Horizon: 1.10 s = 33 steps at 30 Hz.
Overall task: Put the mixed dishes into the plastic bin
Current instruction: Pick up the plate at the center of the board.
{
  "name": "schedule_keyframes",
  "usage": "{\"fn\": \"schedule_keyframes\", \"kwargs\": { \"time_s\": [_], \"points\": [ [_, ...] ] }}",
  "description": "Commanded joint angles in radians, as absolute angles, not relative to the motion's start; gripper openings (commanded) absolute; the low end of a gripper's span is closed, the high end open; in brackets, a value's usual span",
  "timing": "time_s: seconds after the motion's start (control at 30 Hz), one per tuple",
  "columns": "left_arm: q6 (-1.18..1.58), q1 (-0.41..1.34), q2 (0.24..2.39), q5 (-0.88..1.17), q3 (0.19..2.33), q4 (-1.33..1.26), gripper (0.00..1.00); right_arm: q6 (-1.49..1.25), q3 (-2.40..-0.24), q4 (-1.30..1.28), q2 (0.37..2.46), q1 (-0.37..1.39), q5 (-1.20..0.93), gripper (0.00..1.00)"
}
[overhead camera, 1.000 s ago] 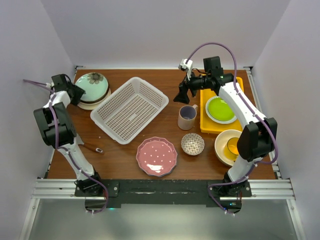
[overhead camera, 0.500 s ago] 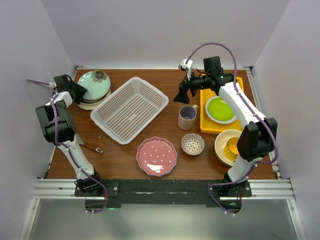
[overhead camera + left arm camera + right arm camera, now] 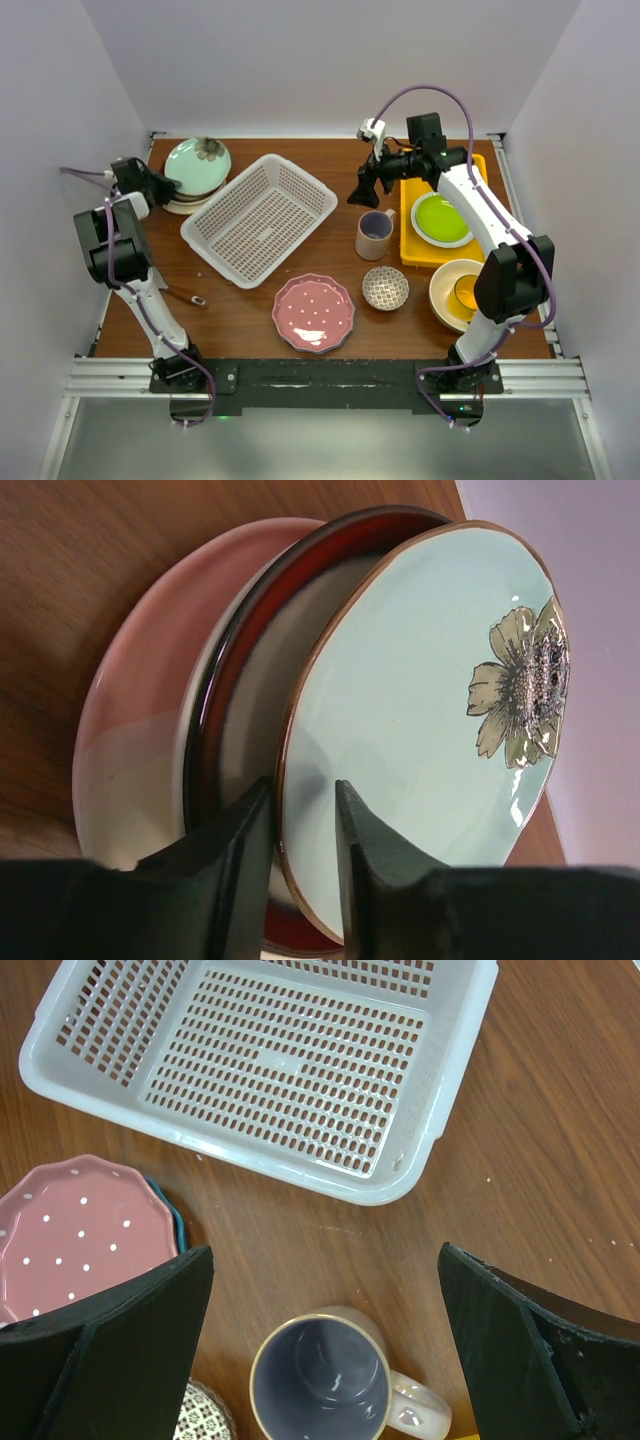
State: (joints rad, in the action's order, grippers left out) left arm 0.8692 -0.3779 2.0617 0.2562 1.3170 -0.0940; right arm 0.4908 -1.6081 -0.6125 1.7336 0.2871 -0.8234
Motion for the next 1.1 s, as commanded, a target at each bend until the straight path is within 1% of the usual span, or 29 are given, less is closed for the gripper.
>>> {"fn": "schedule_keyframes", "kwargs": {
  "time_s": [0.0,0.07,0.13,0.17,0.27,0.6,0.8,1.07],
  "points": [
    [0.922,-0.379,2.049,0.354,1.287,-0.213,0.25,0.5,-1.631,-0.609,1.687,0.291,-0.819,0.98],
    [0.939,-0.387,2.027,0.362,1.261,-0.242,0.17,0.5,-1.631,-0.611,1.686,0.291,-0.819,0.98],
    [0.946,-0.393,2.007,0.368,1.237,-0.265,0.12,0.502,-1.629,-0.609,1.683,0.291,-0.819,0.98],
    [0.953,-0.396,1.985,0.37,1.229,-0.268,0.07,0.5,-1.628,-0.612,1.683,0.291,-0.819,0.98],
    [0.963,-0.406,1.942,0.38,1.206,-0.276,0.0,0.503,-1.626,-0.612,1.68,0.291,-0.819,0.98],
    [1.038,-0.454,1.855,0.442,1.121,-0.304,0.0,0.503,-1.623,-0.614,1.671,0.291,-0.825,0.98],
    [1.112,-0.483,1.792,0.479,1.077,-0.399,0.0,0.508,-1.621,-0.617,1.663,0.291,-0.83,0.98],
    [1.204,-0.505,1.743,0.515,1.077,-0.483,0.0,0.509,-1.617,-0.62,1.654,0.293,-0.844,0.98]
  ]
}}
